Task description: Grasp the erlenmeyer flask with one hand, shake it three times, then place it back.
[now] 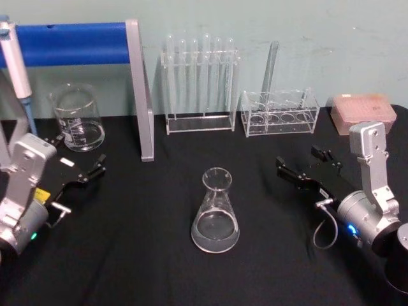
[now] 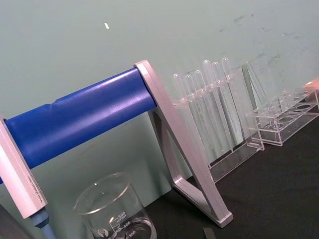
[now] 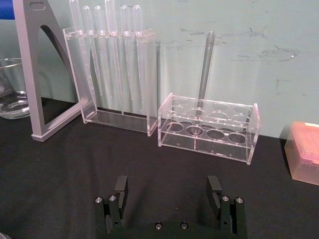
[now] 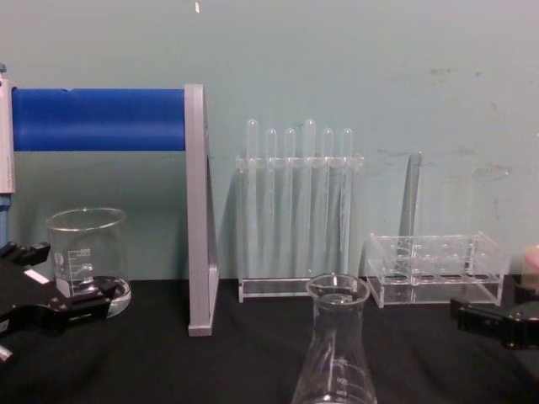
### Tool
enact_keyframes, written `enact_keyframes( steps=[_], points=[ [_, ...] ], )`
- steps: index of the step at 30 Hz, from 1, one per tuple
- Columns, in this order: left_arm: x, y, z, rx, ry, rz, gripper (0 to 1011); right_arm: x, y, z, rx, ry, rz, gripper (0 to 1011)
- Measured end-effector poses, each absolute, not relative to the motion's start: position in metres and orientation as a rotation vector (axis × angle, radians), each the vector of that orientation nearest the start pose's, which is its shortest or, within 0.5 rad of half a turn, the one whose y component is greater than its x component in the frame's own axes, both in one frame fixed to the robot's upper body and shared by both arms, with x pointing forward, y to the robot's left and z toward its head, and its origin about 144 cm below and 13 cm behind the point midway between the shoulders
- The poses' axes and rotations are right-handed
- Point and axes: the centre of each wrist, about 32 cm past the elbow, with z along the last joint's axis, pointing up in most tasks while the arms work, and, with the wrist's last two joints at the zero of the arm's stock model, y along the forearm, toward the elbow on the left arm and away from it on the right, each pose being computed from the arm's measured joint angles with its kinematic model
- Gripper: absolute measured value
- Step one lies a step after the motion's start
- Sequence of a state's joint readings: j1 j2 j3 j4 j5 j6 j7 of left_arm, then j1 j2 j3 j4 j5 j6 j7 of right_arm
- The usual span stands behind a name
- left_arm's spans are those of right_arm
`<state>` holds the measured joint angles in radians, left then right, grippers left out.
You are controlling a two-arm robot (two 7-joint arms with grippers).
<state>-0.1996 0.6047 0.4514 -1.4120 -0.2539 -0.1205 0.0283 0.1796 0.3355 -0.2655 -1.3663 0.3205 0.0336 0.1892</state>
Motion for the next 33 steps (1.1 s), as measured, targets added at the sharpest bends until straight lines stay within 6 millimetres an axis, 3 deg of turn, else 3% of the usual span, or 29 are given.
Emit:
enact_keyframes(
  steps=[33],
  points=[
    [0.4886, 0.3097, 1.1398, 0.304, -0.285, 1.248, 1001, 0.5009, -0.2677, 1.1310, -0.139, 0.066, -1.201, 1002]
  ],
)
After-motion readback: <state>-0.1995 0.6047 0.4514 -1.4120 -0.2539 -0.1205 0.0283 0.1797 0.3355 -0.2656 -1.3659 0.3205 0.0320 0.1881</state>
